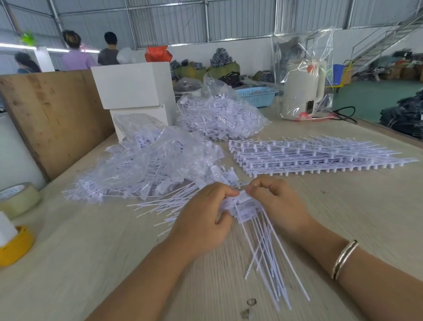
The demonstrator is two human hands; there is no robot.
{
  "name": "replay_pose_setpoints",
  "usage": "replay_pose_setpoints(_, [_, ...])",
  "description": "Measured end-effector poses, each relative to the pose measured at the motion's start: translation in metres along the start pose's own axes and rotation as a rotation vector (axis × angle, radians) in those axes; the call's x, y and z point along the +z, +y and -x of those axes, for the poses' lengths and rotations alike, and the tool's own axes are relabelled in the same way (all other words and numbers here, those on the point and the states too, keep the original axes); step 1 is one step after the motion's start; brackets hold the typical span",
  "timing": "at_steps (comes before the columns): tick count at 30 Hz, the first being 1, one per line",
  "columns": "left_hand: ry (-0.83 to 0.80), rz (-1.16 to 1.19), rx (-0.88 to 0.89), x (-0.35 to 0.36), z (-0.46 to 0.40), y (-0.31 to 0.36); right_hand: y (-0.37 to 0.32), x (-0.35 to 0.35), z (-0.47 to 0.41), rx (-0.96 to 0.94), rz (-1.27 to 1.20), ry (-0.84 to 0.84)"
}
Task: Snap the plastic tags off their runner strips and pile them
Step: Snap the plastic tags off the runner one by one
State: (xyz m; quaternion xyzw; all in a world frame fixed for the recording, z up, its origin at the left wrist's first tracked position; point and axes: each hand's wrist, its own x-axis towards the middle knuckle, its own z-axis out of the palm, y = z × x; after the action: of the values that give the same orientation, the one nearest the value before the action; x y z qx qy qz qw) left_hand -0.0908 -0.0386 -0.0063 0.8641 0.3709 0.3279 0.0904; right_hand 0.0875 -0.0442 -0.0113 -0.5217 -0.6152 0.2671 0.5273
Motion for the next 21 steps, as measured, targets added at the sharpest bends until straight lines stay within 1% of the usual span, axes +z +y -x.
replay_pose_setpoints(3, [-0.026,-0.112,0.031,-0.003,0.0,-0.001,0.002,-0.004,0.0,0.042,-0.135,0.023])
replay_pose_setpoints(5, [-0.006,-0.168,0.052,-0.001,-0.002,0.0,0.002,-0.004,0.0,0.039,-0.126,0.011])
replay_pose_setpoints(8, [0.059,-0.147,0.02,0.001,-0.003,0.003,0.001,0.0,0.001,0.07,-0.086,-0.053])
replay_pose_setpoints(12, [0.119,-0.16,0.034,-0.002,-0.003,0.004,-0.003,0.003,0.003,0.086,-0.039,-0.151])
replay_pose_setpoints(16, [0.113,-0.206,0.051,-0.002,-0.004,0.002,-0.006,0.001,0.004,0.047,-0.029,-0.175])
replay_pose_setpoints(21, [0.139,-0.161,0.04,-0.001,-0.004,-0.001,-0.01,0.001,0.005,-0.058,0.006,-0.136])
